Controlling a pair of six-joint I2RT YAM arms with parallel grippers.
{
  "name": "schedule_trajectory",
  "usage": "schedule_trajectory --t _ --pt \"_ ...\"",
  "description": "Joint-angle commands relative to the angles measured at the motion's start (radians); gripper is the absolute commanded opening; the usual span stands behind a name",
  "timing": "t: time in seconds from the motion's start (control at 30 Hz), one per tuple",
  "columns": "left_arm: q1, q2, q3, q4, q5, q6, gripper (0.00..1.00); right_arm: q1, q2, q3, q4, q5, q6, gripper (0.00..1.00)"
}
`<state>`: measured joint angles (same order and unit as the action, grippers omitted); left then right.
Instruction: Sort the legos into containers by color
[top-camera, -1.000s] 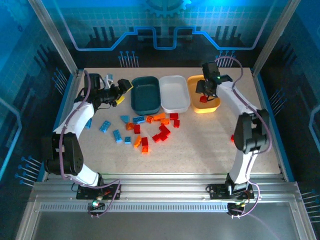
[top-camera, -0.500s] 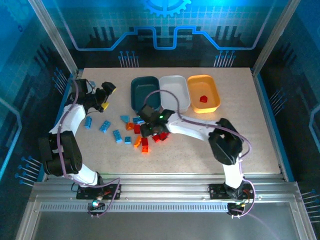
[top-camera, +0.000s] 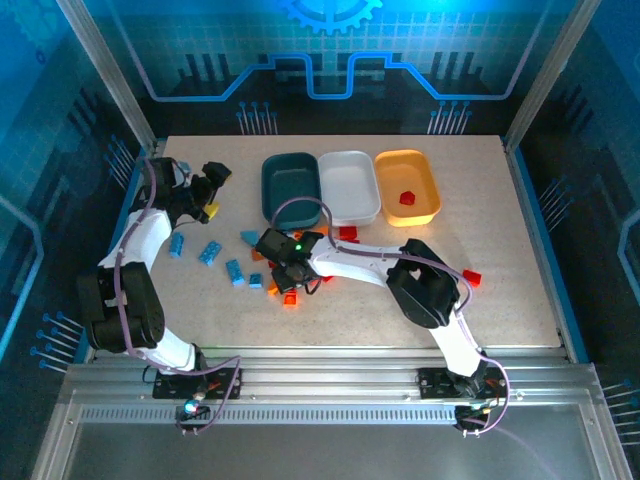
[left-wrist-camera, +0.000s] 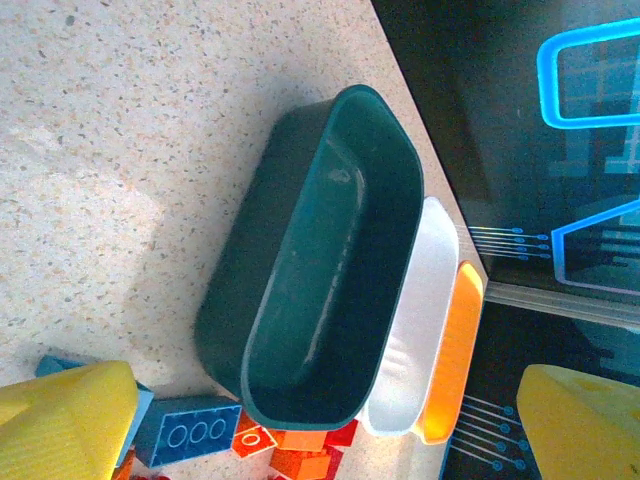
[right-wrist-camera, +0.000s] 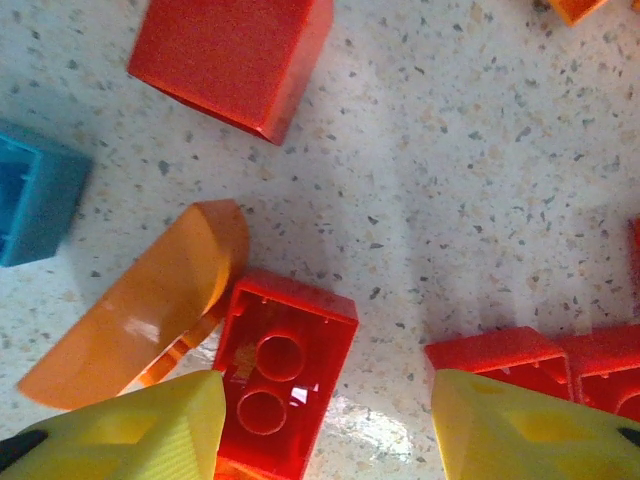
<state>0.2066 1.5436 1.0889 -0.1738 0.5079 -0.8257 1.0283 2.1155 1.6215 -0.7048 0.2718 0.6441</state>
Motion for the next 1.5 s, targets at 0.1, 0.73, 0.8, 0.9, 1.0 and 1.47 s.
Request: schedule_trajectory --t 0.1,0.73,0.8,0.9,1.0,1.47 --pt "0.002 -0.029 -0.022 0.031 0.044 -0.037 0.99 -0.001 0.051 0.006 -0.026 -0.001 0.026 0.57" --pt "0.002 -0.016 -0.031 0.053 0.062 -0.050 0.99 -0.038 0.021 -0.008 0.026 -0.020 -0.021 0.29" --pt "0.002 -0.016 -0.028 0.048 0.059 -0.044 0.99 -0.035 0.012 -0.015 0.032 -0.013 -0.022 0.26" --pt "0.002 -0.016 -0.026 0.049 0.062 -0.044 0.99 -0.037 -0.029 -0.060 0.054 0.030 -0.008 0.23" --pt "-0.004 -0.017 -0.023 0.062 0.081 -0.047 0.99 -0.065 -0.110 -0.125 0.093 0.039 0.010 0.23" --pt "-0.287 -0.133 0.048 -0.127 -0.110 0.255 0.99 -0.541 -0.309 -0.150 0.083 0.089 -0.126 0.23"
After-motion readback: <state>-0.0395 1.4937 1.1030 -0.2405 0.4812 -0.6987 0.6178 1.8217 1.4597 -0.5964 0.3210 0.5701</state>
